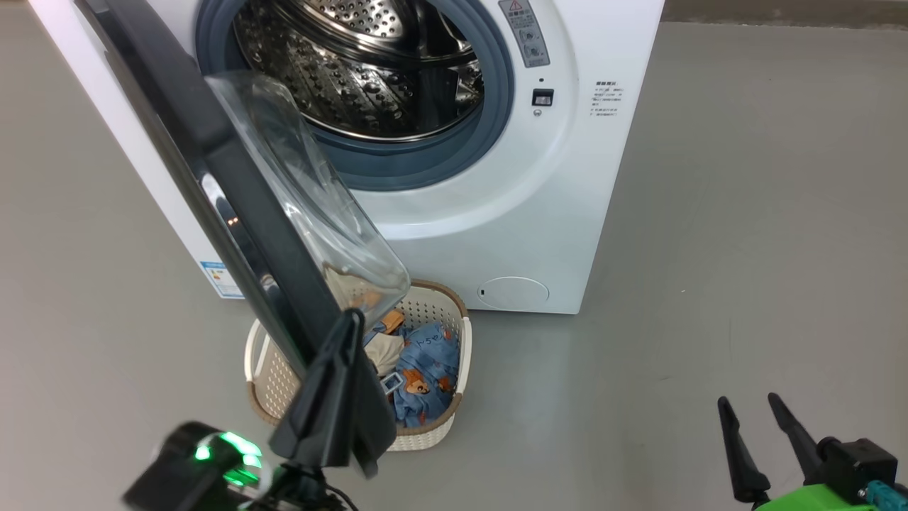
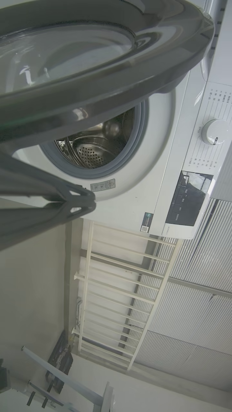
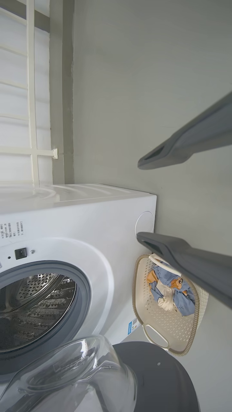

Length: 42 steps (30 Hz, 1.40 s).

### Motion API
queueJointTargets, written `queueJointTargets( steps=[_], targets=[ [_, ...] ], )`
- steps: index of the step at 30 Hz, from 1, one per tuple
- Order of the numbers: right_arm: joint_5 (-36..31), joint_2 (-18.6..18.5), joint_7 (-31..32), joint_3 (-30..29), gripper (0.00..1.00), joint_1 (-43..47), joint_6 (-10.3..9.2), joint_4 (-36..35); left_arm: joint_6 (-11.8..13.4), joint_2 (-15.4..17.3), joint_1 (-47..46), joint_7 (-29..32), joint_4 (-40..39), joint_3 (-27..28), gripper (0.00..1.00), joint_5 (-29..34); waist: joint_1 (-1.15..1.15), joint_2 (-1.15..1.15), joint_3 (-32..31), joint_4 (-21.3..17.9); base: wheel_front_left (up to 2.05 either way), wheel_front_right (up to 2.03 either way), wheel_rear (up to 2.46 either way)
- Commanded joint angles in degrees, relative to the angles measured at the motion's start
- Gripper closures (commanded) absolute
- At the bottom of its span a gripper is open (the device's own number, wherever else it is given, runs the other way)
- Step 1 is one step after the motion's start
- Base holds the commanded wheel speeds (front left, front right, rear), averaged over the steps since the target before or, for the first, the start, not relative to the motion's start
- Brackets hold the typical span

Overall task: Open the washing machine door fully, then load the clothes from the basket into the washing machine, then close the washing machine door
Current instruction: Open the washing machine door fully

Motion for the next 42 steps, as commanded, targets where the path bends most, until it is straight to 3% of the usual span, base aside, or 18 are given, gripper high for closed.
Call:
queueJointTargets(
  steps=[1, 16, 28, 42],
  targets=[
    [-1.11, 0.08, -0.69, 1.12, 0.0, 0.43, 0.16, -1.76, 1.15, 0.28, -0.53, -0.02, 0.51, 0.35, 1.0, -1.44, 0.0, 0.0, -0.06, -0.06, 0.0, 0.0, 0.0],
    [-3.19, 1.9, -0.69, 1.04, 0.0, 0.64, 0.16, -3.64, 0.61, 0.27, -3.24, -0.61, 12.82, -3.73, 1.0, -4.87, 0.0, 0.0, 0.95, -0.63, 0.0, 0.0, 0.0],
    [-3.92, 1.63, -0.69, 1.8, 0.0, 0.76, 0.16, -4.04, 1.43, 0.26, -5.64, -3.58, 22.08, -3.26, 1.0, -6.65, 0.0, 0.0, 0.59, -0.08, 0.0, 0.0, 0.0],
    [-3.78, 0.97, -0.69, 2.24, 0.0, 0.81, 0.16, -4.79, 2.73, 1.64, -5.24, -4.54, 24.1, -1.31, 1.0, -7.13, 0.0, 0.0, 0.35, 2.62, 0.0, 0.0, 0.0]
  ],
)
